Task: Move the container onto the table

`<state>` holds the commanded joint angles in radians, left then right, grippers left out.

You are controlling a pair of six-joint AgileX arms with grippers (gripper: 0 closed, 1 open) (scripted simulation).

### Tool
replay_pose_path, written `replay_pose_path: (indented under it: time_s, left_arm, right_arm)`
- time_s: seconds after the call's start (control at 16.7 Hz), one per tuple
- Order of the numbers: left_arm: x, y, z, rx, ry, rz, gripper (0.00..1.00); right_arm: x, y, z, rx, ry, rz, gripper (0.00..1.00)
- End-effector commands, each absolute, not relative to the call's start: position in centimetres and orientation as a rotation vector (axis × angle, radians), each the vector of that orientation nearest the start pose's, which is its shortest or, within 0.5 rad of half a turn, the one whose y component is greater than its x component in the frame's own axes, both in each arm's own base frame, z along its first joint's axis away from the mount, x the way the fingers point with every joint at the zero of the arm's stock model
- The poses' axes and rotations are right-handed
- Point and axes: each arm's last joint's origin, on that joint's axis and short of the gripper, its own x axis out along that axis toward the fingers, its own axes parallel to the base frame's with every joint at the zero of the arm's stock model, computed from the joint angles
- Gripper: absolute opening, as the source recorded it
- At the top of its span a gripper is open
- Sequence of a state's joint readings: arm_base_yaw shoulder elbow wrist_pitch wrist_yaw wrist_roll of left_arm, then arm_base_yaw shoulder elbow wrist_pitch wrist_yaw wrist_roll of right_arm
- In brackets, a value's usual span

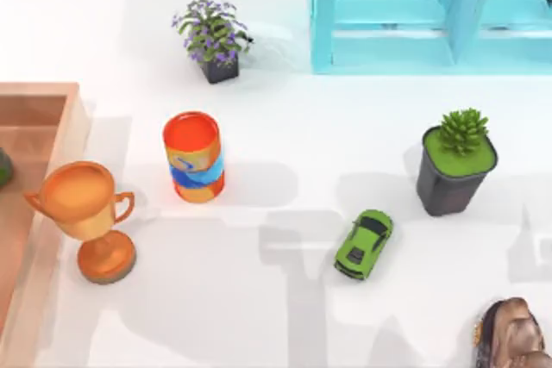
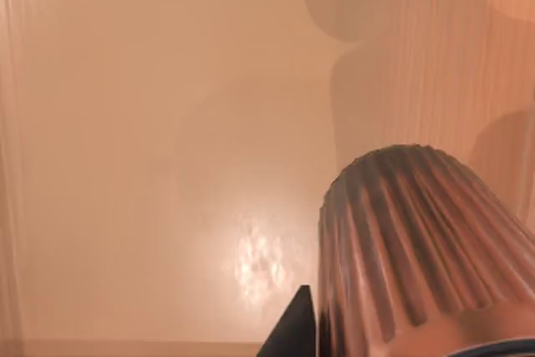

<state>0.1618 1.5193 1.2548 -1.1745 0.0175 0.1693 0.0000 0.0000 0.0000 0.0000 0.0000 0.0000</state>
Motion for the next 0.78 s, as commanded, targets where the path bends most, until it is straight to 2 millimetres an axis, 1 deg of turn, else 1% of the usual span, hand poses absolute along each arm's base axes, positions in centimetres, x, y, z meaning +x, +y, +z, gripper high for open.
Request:
replay_pose_path:
  time_s: [0.12,0.18,0.24,0.36,0.48,0.6,0.78]
  left_arm:
    - [27.1,2.3,27.9,0.014,1.440,-0.029,0.00]
    - [27.1,1.2,28.3,0.017,1.451,-0.041,0.00]
    - [27.1,0.1,28.5,0.020,1.466,-0.049,0.00]
    - [27.4,-1.5,28.0,0.023,1.503,-0.051,0.00]
    - [27.8,-2.4,26.9,0.023,1.543,-0.034,0.00]
    - [28.1,-2.7,26.0,0.020,1.569,-0.015,0.00]
    - [28.2,-2.7,25.9,0.020,1.571,-0.014,0.00]
  right_arm:
    - [10.6,-0.1,16.0,0.000,0.000,0.000,1.00]
    - [10.6,-0.1,16.0,0.000,0.000,0.000,1.00]
    - [10.6,-0.1,16.0,0.000,0.000,0.000,1.00]
    - [10.6,-0.1,16.0,0.000,0.000,0.000,1.00]
    - [10.6,-0.1,16.0,0.000,0.000,0.000,1.00]
    - [10.6,-0.1,16.0,0.000,0.000,0.000,1.00]
    - [10.6,-0.1,16.0,0.000,0.000,0.000,1.00]
